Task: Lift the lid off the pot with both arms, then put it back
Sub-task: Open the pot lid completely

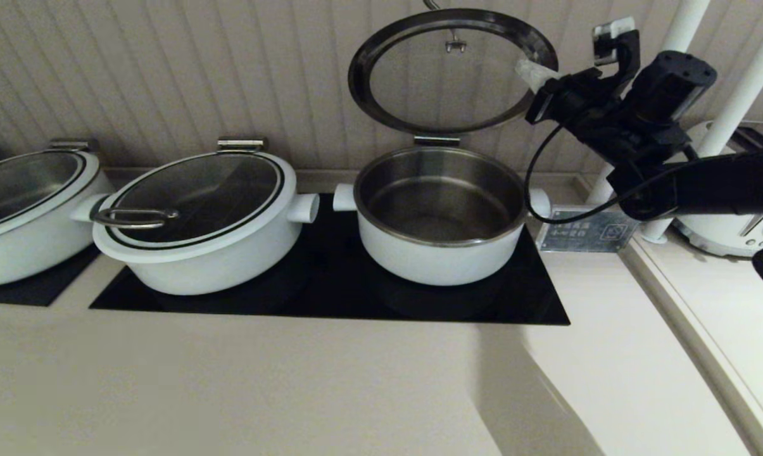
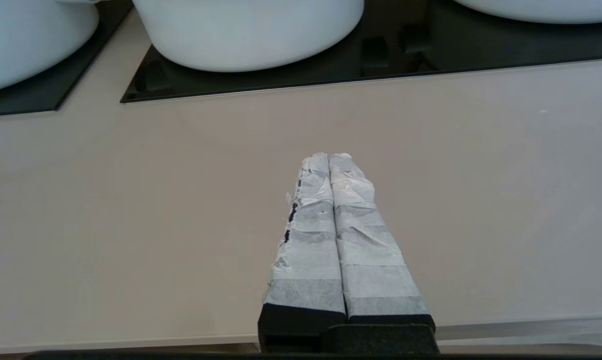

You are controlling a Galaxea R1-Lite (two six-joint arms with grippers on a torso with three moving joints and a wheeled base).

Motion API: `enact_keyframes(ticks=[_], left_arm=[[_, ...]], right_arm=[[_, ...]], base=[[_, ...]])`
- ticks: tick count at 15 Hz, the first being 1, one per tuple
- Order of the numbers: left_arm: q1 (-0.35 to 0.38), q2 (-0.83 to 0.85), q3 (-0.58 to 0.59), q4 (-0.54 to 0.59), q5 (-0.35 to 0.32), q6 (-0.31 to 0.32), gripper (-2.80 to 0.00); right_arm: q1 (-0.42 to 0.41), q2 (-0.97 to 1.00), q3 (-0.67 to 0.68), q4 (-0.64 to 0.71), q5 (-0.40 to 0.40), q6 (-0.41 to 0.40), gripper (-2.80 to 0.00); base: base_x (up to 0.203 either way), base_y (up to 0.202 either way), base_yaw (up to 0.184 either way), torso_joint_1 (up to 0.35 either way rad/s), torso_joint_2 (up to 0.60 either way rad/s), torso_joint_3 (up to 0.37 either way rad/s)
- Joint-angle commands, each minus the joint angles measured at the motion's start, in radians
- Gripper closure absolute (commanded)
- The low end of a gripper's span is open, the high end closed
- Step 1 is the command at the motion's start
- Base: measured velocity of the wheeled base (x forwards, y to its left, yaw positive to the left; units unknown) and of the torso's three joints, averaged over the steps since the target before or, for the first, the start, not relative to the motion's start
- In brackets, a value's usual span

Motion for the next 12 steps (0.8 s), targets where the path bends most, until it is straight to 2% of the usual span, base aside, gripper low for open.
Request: enact_keyframes(ticks=[1, 12], left_arm=[[0.000, -0.001, 0.000, 0.000, -0.001, 0.001, 0.00], [0.000, 0.001, 0.000, 0.000, -0.001, 0.001, 0.00]], right_arm=[[0.000, -0.017, 0.000, 0.016, 0.003, 0.000, 0.00], [-0.004, -0.091, 0.002, 0.206, 0.006, 0.025, 0.00]], base=[[0.000, 0.000, 0.000, 0.000, 0.00, 0.000], [0.000, 0.000, 0.000, 0.000, 0.00, 0.000]])
